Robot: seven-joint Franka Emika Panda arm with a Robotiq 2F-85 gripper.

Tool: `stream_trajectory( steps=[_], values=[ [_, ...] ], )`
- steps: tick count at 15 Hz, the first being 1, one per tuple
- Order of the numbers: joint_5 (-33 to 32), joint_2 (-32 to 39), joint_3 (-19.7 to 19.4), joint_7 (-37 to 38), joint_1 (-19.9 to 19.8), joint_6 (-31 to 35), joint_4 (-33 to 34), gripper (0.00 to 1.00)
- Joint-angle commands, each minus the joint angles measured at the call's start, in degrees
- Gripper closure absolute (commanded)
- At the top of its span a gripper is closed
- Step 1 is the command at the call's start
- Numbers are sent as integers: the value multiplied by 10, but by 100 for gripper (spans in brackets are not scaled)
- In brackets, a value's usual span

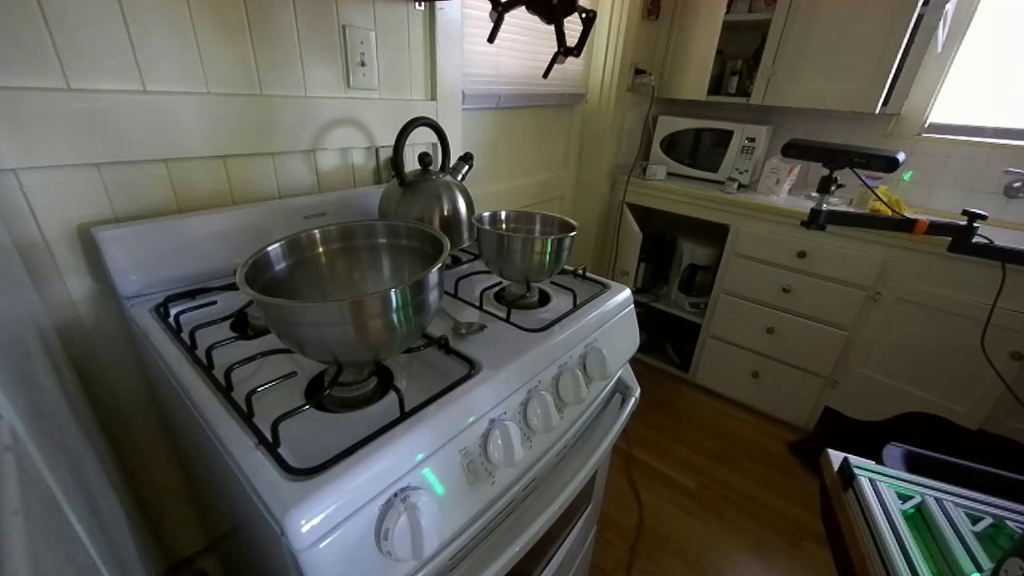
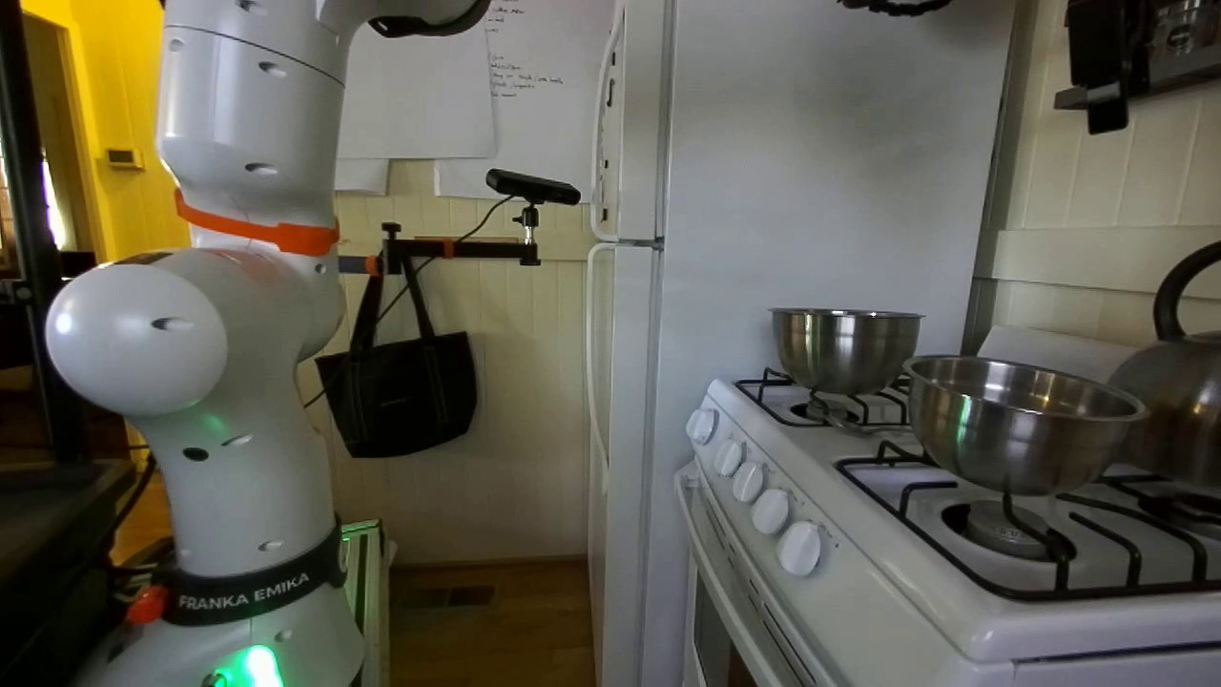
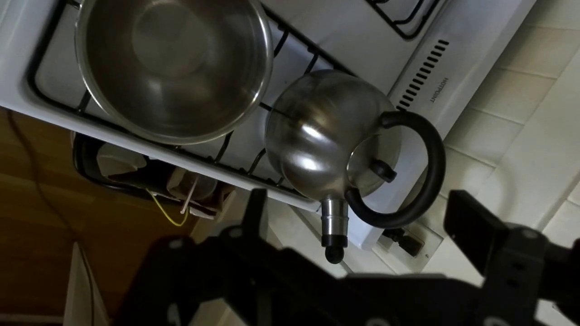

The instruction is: Put the kettle inside the silver bowl on the left

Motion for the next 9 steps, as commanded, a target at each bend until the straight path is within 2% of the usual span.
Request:
stream_trajectory(
  steps=[1, 3, 6, 9],
  values=[
    [1, 6, -2, 36, 3, 9, 2, 0],
    [-15, 29, -7, 118, 7, 27, 21, 0],
    [-17, 90, -9, 203, 0, 37, 95, 0],
    [-27, 161, -12, 239, -9, 26, 188, 0]
  ],
)
